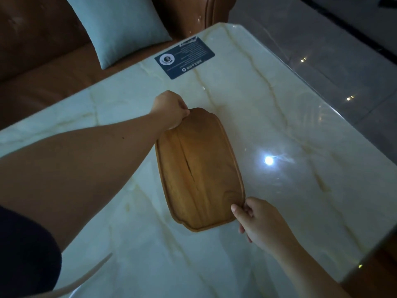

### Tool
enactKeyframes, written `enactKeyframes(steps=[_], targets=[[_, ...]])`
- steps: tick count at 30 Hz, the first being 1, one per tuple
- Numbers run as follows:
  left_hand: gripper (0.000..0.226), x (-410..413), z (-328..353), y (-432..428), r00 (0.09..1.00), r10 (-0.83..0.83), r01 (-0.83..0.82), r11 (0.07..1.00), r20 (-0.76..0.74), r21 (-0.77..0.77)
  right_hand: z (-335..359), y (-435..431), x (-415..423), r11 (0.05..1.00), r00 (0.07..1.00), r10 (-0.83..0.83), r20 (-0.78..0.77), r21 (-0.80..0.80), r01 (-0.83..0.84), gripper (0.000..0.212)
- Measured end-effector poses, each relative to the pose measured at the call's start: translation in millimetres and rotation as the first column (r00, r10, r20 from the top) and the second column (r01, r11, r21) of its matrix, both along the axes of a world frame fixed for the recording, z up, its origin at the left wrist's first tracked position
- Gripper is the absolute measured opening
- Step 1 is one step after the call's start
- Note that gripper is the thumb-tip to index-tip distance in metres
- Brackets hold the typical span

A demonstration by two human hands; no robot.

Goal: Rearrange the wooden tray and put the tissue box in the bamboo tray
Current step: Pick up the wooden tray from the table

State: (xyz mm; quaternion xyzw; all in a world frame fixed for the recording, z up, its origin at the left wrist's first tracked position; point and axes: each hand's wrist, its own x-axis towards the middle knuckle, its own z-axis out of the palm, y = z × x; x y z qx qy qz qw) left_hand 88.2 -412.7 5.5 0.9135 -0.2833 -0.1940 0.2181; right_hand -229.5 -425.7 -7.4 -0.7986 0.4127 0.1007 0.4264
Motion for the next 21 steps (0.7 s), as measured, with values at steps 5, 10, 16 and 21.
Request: enactKeyframes(steps=[5,10,16,21], targets=[[0.012,-3,-6,-1,1.0,0.012,-0.013,0.999,-0.022,-0.038,-6,2,-2,0.999,0.998,-0.031,0.05,-0.007,0.031,0.038],[0.012,-4,-8,-6,1.0,0.006,-0.007,0.999,-0.005,-0.05,-10,3,-7,0.995,0.99,-0.1,0.096,0.016,0.099,0.038],[0.012,0,-11,-7,0.996,-0.056,0.056,0.998,0.064,-0.002,-12,5,-7,0.99,0.985,-0.135,0.103,0.057,0.13,0.039],[0.03,8,-6,-4,0.958,-0.258,0.238,0.958,0.122,0.159,-15,30,-20,0.857,0.942,-0.337,0.012,0.417,0.301,0.038]])
